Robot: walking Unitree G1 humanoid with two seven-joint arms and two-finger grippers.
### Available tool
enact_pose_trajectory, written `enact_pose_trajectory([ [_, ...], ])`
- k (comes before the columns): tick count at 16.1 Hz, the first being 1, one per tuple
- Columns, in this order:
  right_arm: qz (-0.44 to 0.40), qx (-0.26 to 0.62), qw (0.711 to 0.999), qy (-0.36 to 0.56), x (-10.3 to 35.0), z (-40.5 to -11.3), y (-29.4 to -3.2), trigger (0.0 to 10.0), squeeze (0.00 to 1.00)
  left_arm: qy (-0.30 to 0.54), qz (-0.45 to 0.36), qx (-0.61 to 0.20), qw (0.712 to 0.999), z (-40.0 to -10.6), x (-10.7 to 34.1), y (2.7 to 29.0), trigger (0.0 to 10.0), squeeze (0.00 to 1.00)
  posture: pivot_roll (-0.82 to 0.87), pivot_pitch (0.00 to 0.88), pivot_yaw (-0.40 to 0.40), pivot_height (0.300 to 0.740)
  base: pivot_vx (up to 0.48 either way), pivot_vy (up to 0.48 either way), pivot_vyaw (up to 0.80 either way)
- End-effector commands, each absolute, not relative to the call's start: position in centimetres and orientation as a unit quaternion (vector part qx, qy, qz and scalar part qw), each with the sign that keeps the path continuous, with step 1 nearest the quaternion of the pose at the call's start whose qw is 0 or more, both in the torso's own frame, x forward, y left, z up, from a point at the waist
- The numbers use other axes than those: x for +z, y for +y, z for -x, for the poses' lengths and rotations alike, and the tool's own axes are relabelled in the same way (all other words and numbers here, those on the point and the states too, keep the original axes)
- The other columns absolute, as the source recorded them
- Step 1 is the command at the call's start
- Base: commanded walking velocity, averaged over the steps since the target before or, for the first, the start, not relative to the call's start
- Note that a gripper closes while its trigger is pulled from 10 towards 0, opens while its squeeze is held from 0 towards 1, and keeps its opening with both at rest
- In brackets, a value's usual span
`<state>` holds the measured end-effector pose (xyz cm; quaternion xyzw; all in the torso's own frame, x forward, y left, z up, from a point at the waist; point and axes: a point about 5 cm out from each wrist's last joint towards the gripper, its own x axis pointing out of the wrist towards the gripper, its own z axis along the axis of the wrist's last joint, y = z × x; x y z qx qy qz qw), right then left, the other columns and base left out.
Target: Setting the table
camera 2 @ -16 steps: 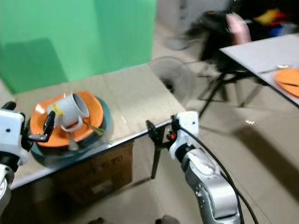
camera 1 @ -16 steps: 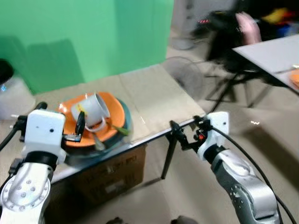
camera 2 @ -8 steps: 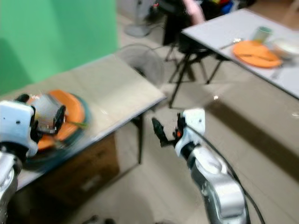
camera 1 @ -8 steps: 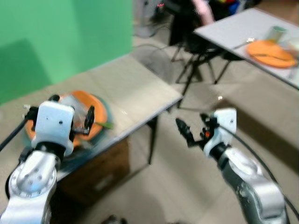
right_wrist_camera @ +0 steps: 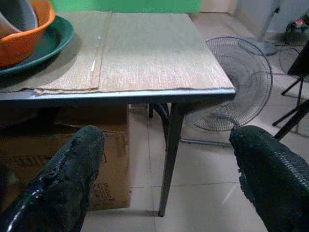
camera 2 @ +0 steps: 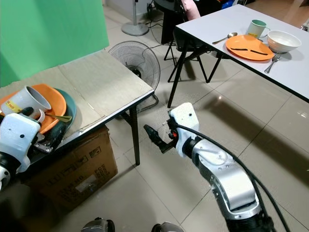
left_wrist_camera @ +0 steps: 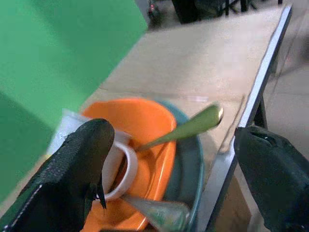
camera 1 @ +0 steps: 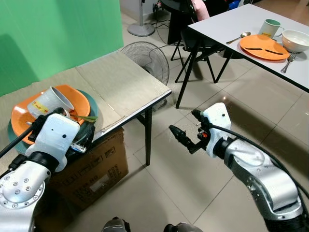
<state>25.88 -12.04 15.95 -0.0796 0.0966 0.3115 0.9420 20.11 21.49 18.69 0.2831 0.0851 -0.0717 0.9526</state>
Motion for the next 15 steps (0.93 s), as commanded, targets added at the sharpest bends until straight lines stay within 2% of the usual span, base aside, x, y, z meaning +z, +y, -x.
enact_pose_trajectory([
  [1, 0.095, 0.323, 0.938, 0.085, 16.9, -25.9, -11.8, 10.0, 0.00, 0.103, -0.290, -0.073, 0.949, -20.3, 18.4, 21.7, 10.0, 0.93, 0.03, 0.125, -0.043, 0.740, 0.000, 0.000, 0.00],
  [2, 0.097, 0.323, 0.938, 0.084, 17.0, -25.9, -11.8, 10.0, 0.00, 0.106, -0.290, -0.070, 0.949, -20.3, 18.4, 21.8, 10.0, 1.00, 0.03, 0.125, -0.043, 0.740, 0.000, 0.000, 0.00],
  [4, 0.094, 0.313, 0.941, 0.088, 16.8, -25.8, -12.2, 10.0, 0.00, 0.107, -0.302, -0.050, 0.946, -20.4, 18.7, 22.5, 10.0, 0.98, 0.04, 0.138, -0.045, 0.740, 0.000, 0.000, 0.00],
  [5, 0.095, 0.310, 0.942, 0.091, 16.7, -25.7, -12.4, 10.0, 0.00, 0.101, -0.313, -0.037, 0.944, -20.6, 19.2, 23.0, 10.0, 0.00, 0.04, 0.141, -0.046, 0.740, 0.000, 0.000, 0.00],
  [8, 0.088, 0.308, 0.943, 0.091, 17.0, -25.2, -12.6, 10.0, 0.00, 0.086, -0.321, 0.001, 0.943, -21.0, 20.8, 24.4, 10.0, 0.00, 0.03, 0.180, -0.046, 0.740, 0.000, 0.000, 0.00],
  [12, 0.092, 0.308, 0.942, 0.097, 17.0, -24.9, -12.8, 10.0, 0.00, 0.107, -0.350, 0.001, 0.931, -21.2, 21.1, 25.7, 10.0, 0.00, 0.03, 0.198, -0.044, 0.740, 0.000, 0.000, 0.00],
  [13, 0.094, 0.310, 0.941, 0.099, 17.0, -24.9, -12.8, 10.0, 0.00, 0.117, -0.360, -0.004, 0.926, -21.4, 21.0, 26.0, 5.2, 0.00, 0.04, 0.203, -0.046, 0.740, 0.000, 0.000, 0.00],
  [14, 0.095, 0.312, 0.940, 0.100, 17.0, -24.8, -12.8, 10.0, 0.00, 0.132, -0.367, -0.017, 0.921, -21.5, 20.7, 26.2, 1.1, 0.00, 0.04, 0.215, -0.045, 0.740, 0.000, 0.000, 0.00],
  [15, 0.098, 0.314, 0.938, 0.104, 17.0, -24.8, -12.8, 10.0, 0.00, 0.152, -0.367, -0.035, 0.917, -21.7, 20.2, 26.4, 2.1, 0.00, 0.04, 0.215, -0.045, 0.740, 0.000, 0.000, 0.00],
])
